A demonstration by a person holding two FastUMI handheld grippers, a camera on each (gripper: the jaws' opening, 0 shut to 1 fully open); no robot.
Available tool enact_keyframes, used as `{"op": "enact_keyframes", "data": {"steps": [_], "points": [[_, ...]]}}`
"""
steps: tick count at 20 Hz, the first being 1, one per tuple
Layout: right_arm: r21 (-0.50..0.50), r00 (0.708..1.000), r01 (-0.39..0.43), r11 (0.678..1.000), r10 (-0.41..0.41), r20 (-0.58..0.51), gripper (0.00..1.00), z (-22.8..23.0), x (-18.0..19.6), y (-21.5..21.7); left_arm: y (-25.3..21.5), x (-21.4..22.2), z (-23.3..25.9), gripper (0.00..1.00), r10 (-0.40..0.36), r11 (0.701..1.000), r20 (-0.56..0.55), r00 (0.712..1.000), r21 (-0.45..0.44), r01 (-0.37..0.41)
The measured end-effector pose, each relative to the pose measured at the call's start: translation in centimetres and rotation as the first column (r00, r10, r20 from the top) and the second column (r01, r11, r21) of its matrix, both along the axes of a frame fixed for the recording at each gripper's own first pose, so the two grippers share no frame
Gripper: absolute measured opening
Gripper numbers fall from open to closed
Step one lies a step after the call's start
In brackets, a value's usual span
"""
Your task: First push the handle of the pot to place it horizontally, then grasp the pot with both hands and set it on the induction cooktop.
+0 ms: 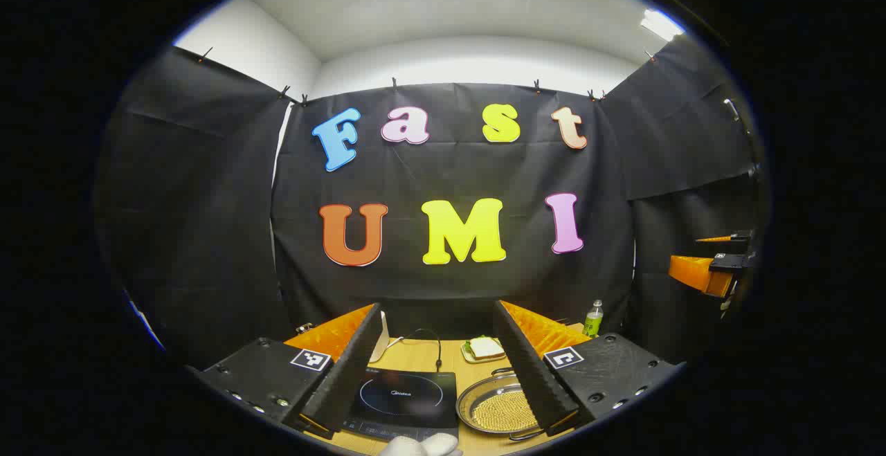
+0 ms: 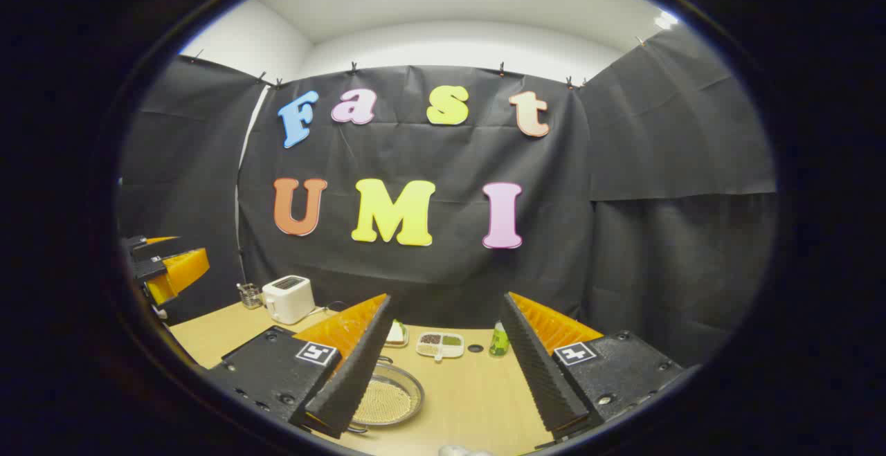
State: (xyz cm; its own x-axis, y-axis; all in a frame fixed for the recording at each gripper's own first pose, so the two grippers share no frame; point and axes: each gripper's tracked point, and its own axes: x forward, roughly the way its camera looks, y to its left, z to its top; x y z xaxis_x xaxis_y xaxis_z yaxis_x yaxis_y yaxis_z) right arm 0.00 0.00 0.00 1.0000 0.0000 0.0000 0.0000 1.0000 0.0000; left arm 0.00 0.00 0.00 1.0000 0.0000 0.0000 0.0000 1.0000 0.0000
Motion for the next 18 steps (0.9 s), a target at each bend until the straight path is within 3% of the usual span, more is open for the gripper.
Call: {"op": "enact_keyframes", "data": {"steps": [1,11,18], "points": [[-0.002,1.0,-0.001,1.0,0.001,-0.003,0.99,0.0,-0.1,0.2,0.2,0.0,0.0,0.96,0.0,1.0,0.001,1.0,0.001,0.0],[-0.029,1.0,-0.008,1.0,0.008,0.0,0.97,0.5,-0.7,2.1,1.6,-0.7,-0.2,0.96,-0.005,1.0,0.001,1.0,0.012,0.005],[-0.053,0.989,-0.139,0.989,0.136,-0.053,0.97,-0.9,0.6,6.8,2.1,-2.0,-0.9,0.96,0.002,1.0,0.001,1.0,0.003,-0.002]]}}
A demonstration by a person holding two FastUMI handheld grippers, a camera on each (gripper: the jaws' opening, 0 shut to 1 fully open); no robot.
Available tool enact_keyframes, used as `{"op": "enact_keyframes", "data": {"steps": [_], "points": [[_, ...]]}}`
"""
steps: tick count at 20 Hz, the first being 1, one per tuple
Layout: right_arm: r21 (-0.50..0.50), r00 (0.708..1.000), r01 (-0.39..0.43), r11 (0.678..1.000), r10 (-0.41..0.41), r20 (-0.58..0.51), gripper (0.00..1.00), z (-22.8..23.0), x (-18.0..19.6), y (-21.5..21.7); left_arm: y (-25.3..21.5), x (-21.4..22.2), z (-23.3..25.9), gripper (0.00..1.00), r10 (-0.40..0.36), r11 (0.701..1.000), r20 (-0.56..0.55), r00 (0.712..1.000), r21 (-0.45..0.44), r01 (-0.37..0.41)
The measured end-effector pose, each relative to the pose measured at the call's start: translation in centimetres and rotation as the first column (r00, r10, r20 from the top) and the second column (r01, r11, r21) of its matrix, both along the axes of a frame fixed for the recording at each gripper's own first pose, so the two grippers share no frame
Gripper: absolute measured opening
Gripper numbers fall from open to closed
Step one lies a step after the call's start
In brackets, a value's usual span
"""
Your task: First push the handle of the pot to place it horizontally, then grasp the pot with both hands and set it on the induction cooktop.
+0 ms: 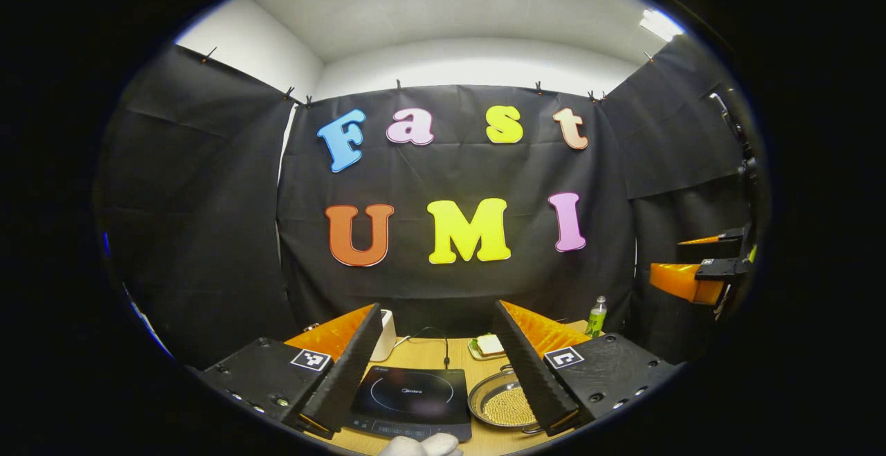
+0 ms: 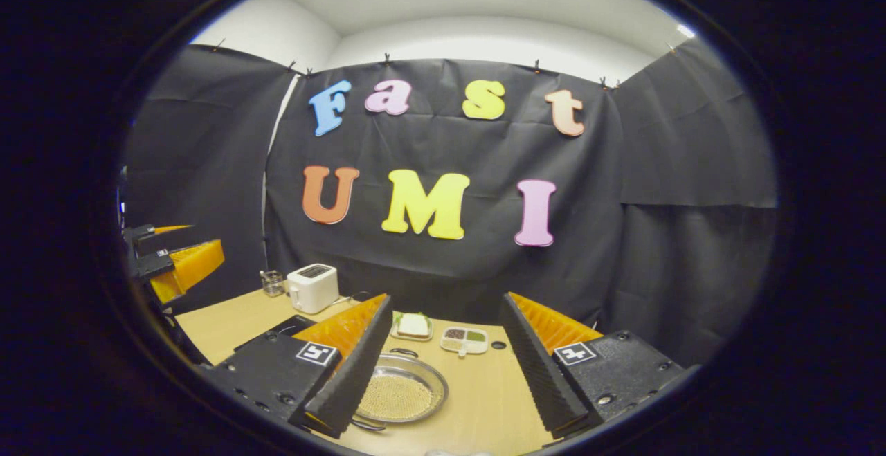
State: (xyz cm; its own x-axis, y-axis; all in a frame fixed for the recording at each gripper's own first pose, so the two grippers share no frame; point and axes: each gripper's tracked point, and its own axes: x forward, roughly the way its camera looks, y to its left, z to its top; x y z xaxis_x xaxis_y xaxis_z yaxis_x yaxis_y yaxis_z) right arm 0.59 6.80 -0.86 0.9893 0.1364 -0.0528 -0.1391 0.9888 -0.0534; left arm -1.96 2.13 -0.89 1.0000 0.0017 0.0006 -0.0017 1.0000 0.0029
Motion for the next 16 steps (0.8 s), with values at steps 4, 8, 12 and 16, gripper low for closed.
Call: {"op": "enact_keyframes", "data": {"steps": [4,8,12,16], "points": [[-0.007,0.988,-0.12,0.993,0.119,-0.096,0.97,-2.8,0.8,4.8,1.1,-1.2,-0.8,0.96,0.02,1.0,0.002,1.0,0.006,-0.02],[0.04,0.941,-0.235,0.971,0.238,-0.24,0.63,-7.1,1.9,9.9,2.8,-2.5,-1.9,0.96,0.064,0.998,-0.006,0.998,0.018,-0.064],[0.122,0.841,-0.342,0.932,0.361,-0.402,0.35,-12.9,2.1,14.7,3.9,-3.7,-3.2,0.96,0.107,0.994,-0.02,0.994,0.013,-0.107],[0.13,0.763,-0.355,0.926,0.367,-0.532,0.1,-19.3,2.3,16.4,5.0,-4.7,-5.0,0.96,0.122,0.992,-0.018,0.992,-0.006,-0.122]]}}
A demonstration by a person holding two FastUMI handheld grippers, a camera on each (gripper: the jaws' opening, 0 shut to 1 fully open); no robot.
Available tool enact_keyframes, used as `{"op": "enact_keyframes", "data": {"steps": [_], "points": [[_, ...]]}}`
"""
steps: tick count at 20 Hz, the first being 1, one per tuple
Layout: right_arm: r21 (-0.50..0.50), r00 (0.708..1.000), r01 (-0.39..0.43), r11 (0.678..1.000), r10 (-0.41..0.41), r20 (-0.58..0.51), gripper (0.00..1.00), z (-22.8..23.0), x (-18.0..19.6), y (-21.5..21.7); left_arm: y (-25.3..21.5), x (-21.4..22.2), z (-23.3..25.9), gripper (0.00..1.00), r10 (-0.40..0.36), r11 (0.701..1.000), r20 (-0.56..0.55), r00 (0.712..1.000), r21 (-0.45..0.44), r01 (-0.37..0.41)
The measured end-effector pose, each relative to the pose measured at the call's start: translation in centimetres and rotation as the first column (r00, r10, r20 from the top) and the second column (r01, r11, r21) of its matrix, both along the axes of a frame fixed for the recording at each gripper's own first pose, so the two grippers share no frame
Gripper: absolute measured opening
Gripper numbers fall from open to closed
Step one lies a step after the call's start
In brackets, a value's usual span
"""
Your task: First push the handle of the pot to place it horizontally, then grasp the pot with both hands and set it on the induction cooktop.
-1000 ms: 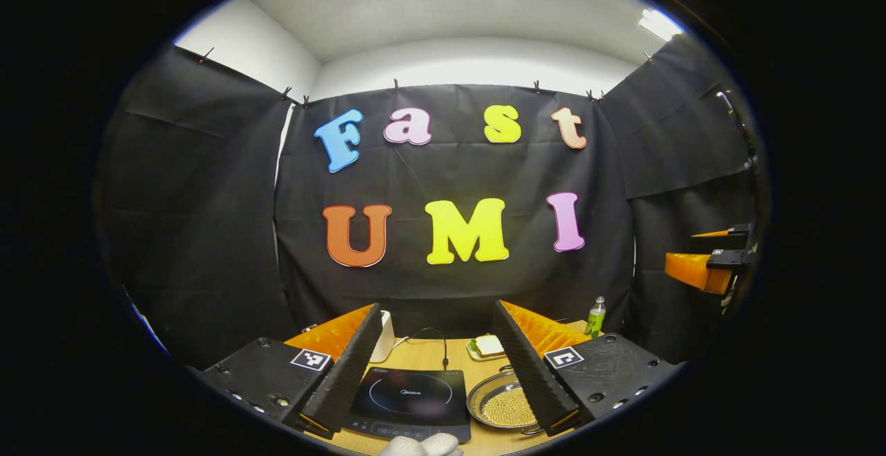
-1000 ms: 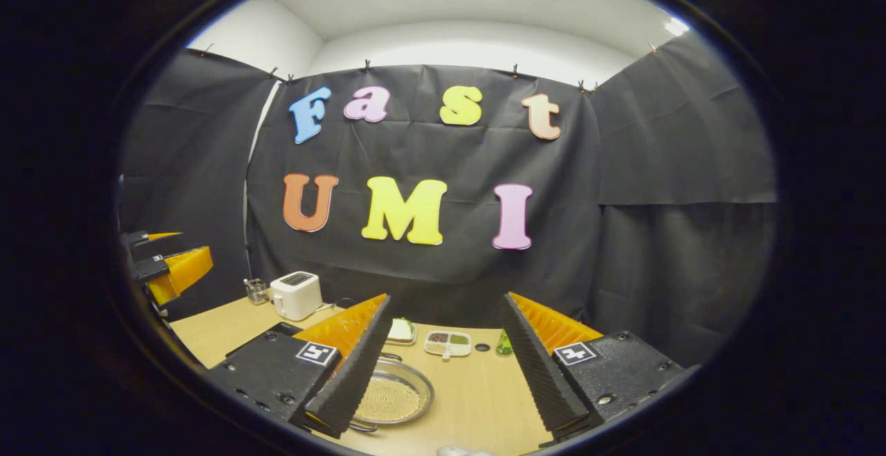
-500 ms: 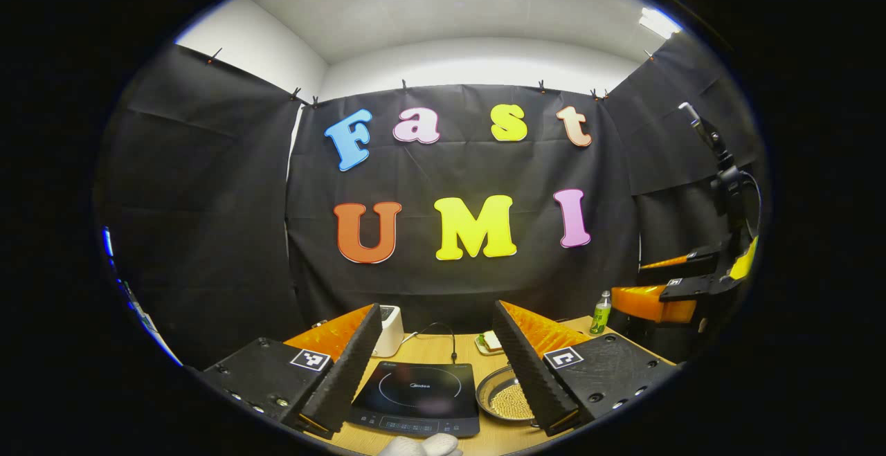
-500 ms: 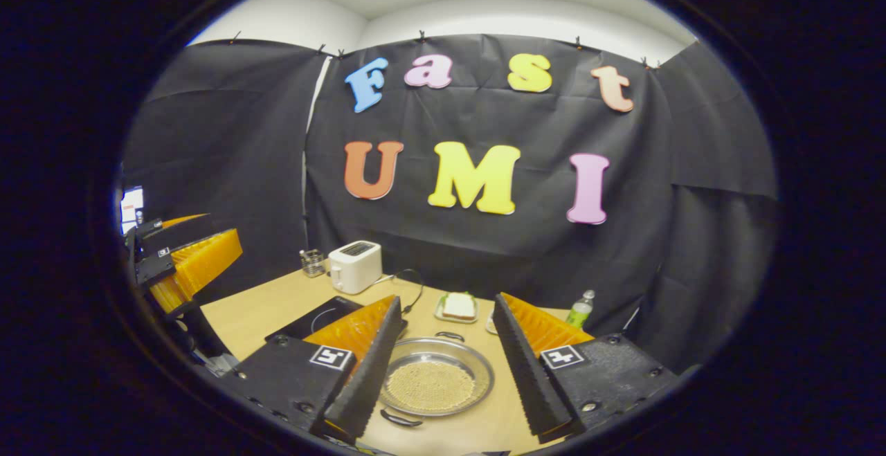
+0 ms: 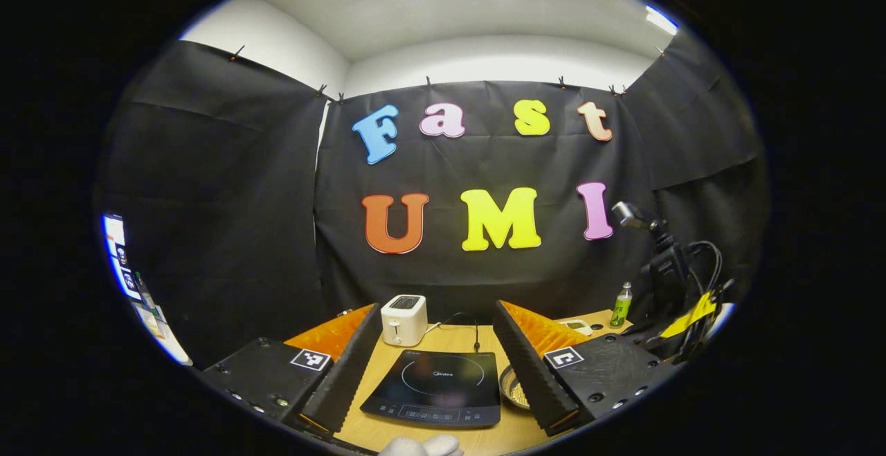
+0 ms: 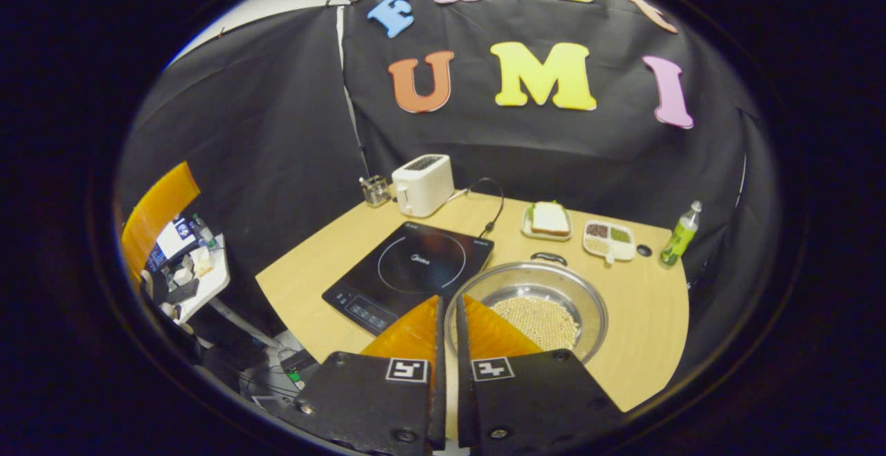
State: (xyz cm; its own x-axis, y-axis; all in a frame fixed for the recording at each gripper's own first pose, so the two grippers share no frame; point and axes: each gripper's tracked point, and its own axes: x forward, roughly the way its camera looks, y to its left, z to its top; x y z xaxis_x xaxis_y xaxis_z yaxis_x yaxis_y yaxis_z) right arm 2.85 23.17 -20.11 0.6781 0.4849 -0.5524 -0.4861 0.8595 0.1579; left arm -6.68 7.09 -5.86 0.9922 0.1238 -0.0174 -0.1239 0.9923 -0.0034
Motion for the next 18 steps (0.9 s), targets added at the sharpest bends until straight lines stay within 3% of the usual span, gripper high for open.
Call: {"op": "enact_keyframes", "data": {"steps": [4,10,16,18], "points": [[-0.044,0.99,-0.013,0.999,0.006,-0.143,0.04,-6.4,-0.3,0.4,0.8,-0.3,-1.6,0.96,0.017,1.0,-0.022,1.0,0.018,-0.017],[-0.106,0.949,-0.045,0.993,0.01,-0.314,0.04,-14.3,-3.2,0.7,1.3,0.4,-3.3,0.96,0.021,1.0,-0.049,0.999,0.002,-0.021],[-0.138,0.926,-0.041,0.99,-0.014,-0.377,0.0,-17.7,-3.1,0.7,2.2,0.9,-3.8,0.96,0.028,1.0,-0.06,0.998,-0.008,-0.029],[-0.136,0.922,-0.037,0.99,-0.018,-0.386,0.04,-17.8,-3.0,0.9,2.3,1.1,-3.9,0.96,0.03,1.0,-0.064,0.997,-0.005,-0.03]]}}
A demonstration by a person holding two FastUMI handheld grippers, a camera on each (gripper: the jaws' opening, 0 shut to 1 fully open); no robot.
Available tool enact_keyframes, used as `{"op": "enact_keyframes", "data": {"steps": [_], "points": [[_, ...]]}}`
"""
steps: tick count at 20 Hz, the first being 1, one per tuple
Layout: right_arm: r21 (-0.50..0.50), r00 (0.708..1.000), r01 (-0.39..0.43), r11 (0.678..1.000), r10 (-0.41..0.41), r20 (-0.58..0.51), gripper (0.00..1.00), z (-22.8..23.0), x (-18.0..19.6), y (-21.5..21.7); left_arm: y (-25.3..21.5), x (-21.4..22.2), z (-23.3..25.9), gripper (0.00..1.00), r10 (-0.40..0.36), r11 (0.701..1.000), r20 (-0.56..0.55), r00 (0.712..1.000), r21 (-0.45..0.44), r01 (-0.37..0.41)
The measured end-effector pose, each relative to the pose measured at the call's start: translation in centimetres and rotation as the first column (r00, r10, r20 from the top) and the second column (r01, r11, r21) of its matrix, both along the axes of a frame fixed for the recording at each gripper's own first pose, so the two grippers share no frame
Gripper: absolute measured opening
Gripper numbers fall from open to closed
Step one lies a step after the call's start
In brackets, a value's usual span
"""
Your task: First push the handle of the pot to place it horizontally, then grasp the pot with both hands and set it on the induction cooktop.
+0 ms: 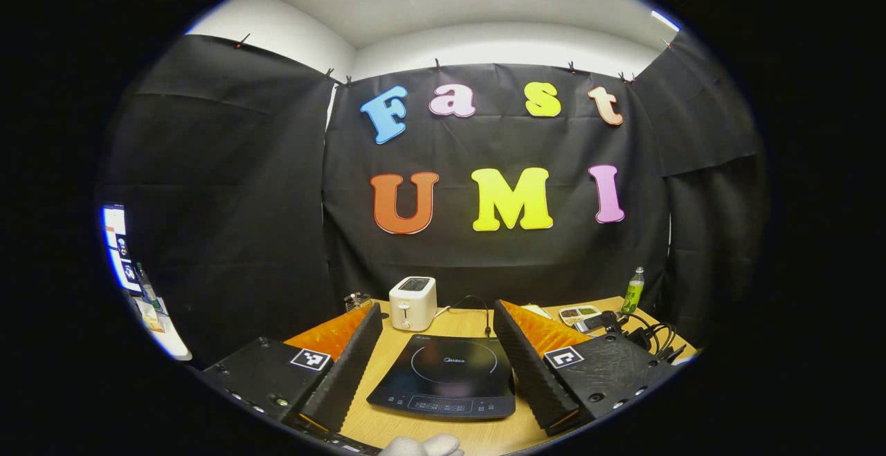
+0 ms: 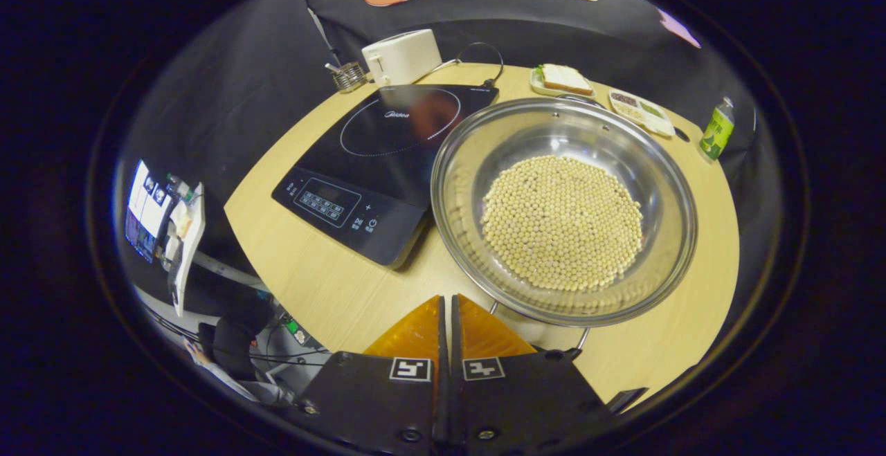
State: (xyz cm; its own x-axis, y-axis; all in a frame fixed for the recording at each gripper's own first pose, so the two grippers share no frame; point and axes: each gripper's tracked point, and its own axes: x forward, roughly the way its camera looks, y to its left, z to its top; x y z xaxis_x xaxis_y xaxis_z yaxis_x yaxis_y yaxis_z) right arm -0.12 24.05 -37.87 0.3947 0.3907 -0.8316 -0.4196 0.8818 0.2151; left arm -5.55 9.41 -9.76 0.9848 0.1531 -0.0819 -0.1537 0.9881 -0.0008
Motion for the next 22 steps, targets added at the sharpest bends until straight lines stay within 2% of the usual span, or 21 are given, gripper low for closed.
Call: {"op": "enact_keyframes", "data": {"steps": [1,3,8,10,14,22], "points": [[-0.009,1.0,-0.001,1.0,0.001,0.002,0.0,0.0,0.1,-0.1,-0.1,0.2,-0.1,0.96,-0.001,1.0,-0.002,1.0,-0.002,0.001],[-0.028,1.0,0.001,1.0,0.0,0.01,0.04,-0.1,0.5,-0.6,-0.2,0.3,-0.1,0.96,-0.006,1.0,-0.002,1.0,-0.004,0.006],[-0.04,0.999,0.035,0.999,-0.036,-0.01,0.0,-0.6,-0.1,-2.8,-0.7,1.2,0.0,0.96,-0.029,1.0,0.006,1.0,-0.005,0.029],[-0.061,0.999,0.05,0.997,-0.051,-0.018,0.04,-1.0,-0.2,-4.0,-1.2,1.6,-0.1,0.96,-0.041,0.999,0.004,0.999,-0.015,0.041],[-0.067,0.992,0.11,0.992,-0.114,-0.045,0.0,-1.7,-0.9,-6.6,-2.0,2.4,0.1,0.96,-0.065,0.998,0.017,0.998,-0.023,0.066],[-0.131,0.972,0.225,0.965,-0.233,-0.044,0.01,-2.4,-1.0,-12.8,-4.2,4.1,-0.6,0.96,-0.116,0.993,0.021,0.993,-0.033,0.116]]}}
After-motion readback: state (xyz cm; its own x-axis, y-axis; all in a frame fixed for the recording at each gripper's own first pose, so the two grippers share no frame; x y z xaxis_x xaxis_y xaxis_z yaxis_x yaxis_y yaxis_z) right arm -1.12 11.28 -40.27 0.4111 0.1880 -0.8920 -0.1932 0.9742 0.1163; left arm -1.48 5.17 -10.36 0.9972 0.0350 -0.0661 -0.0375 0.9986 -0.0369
